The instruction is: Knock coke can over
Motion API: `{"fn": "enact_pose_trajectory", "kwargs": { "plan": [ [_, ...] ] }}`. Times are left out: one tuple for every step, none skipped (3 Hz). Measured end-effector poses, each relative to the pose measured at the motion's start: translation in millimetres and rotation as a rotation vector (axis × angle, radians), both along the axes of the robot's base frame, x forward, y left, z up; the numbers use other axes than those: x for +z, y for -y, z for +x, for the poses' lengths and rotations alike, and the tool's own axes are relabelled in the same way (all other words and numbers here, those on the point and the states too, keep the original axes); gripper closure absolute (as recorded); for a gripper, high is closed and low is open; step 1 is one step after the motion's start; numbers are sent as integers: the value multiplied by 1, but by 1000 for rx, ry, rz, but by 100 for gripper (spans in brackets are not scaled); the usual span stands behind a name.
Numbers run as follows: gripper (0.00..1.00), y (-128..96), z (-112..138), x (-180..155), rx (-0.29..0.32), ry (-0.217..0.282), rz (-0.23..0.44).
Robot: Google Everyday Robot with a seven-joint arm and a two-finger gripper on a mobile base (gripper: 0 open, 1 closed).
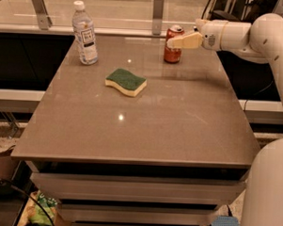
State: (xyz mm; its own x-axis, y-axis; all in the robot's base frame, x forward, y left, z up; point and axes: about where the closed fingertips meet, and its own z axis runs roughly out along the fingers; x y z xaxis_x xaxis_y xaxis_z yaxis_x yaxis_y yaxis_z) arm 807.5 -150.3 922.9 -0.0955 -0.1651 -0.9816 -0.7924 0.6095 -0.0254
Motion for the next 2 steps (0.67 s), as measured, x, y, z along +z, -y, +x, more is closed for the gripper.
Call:
{"fn": "enact_pose_trajectory", "kwargs": {
  "plan": [
    [0, -9, 11, -7, 11, -8, 17],
    [0, -14, 21, -14, 16, -15, 34]
  ]
}}
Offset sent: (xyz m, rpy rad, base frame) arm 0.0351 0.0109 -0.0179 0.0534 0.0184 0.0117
